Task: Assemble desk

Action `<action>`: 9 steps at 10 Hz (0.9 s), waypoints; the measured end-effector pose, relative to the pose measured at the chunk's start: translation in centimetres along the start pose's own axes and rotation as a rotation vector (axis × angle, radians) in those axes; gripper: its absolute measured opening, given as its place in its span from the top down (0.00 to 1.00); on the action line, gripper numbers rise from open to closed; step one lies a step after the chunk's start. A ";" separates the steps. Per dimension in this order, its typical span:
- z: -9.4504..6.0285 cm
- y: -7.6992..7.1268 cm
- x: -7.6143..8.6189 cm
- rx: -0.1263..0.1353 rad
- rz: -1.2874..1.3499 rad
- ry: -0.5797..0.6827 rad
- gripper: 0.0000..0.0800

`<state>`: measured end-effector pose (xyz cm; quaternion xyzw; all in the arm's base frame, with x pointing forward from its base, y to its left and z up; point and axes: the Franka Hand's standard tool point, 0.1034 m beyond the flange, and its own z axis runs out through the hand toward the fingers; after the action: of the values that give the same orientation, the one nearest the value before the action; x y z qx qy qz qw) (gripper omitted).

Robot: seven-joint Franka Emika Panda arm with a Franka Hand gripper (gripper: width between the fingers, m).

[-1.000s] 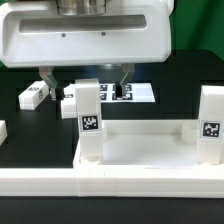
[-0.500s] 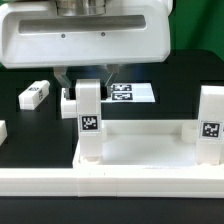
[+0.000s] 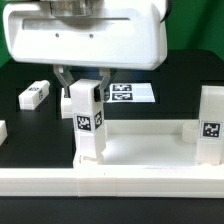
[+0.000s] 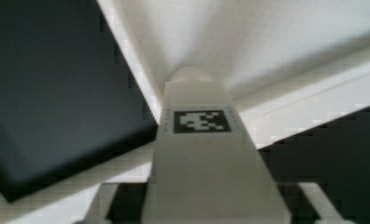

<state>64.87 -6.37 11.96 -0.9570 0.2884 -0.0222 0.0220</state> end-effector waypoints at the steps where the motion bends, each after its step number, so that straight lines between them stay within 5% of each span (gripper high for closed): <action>1: 0.0 -0.1 -0.1 -0.001 0.127 0.000 0.64; 6: 0.1 -0.3 0.0 -0.002 0.648 0.001 0.64; 9: 0.2 -0.2 0.0 -0.002 0.623 0.000 0.63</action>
Offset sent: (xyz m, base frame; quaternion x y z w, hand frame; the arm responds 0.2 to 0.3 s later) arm 0.0062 0.0104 -0.0068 0.0196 -0.0125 0.2926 0.9560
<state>64.96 -6.16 11.82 -0.8225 0.5680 -0.0140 0.0269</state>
